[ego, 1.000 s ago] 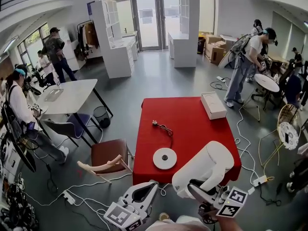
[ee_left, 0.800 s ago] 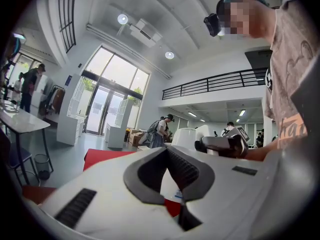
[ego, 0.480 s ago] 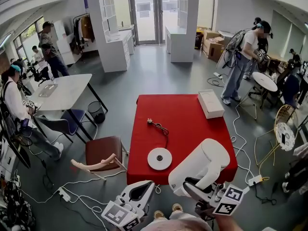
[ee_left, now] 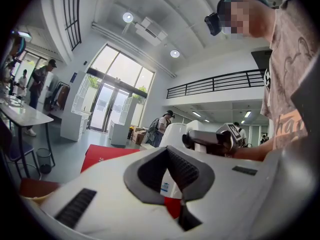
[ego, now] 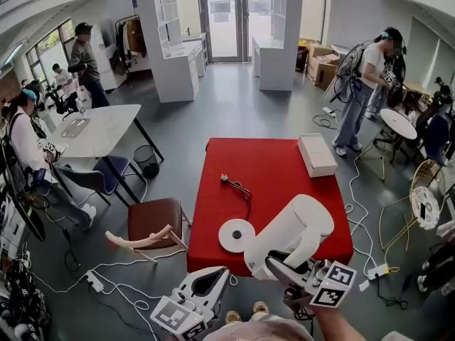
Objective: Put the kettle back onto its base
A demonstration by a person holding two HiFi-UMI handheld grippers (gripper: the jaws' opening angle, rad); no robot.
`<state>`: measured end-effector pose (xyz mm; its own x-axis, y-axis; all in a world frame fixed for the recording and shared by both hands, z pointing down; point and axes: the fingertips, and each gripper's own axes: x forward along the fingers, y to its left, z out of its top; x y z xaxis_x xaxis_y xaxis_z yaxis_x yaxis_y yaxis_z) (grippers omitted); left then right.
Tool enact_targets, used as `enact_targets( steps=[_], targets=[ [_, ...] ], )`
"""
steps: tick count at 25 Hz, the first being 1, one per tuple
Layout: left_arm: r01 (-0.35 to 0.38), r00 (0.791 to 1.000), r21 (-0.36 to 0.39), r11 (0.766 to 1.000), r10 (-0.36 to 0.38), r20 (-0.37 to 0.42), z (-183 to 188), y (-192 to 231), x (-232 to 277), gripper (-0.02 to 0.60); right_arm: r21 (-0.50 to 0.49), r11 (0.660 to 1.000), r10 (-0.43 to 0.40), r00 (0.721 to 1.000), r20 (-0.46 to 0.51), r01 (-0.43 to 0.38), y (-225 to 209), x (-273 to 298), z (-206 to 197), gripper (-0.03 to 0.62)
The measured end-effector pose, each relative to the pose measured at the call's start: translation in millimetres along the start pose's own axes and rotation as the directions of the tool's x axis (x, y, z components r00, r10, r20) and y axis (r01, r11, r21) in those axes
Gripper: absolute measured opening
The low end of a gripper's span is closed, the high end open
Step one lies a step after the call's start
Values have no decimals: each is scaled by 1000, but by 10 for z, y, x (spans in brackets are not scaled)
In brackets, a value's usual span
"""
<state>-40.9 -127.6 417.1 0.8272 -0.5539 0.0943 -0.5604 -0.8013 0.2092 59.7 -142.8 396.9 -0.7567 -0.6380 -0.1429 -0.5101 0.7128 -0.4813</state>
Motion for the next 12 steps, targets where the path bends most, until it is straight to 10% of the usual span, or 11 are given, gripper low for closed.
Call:
enact_targets(
  steps=[12],
  targets=[
    [-63, 996, 27, 998, 61, 59, 37, 199, -43, -2, -59, 996, 72, 997, -20, -73, -437, 762, 290, 100]
  ],
)
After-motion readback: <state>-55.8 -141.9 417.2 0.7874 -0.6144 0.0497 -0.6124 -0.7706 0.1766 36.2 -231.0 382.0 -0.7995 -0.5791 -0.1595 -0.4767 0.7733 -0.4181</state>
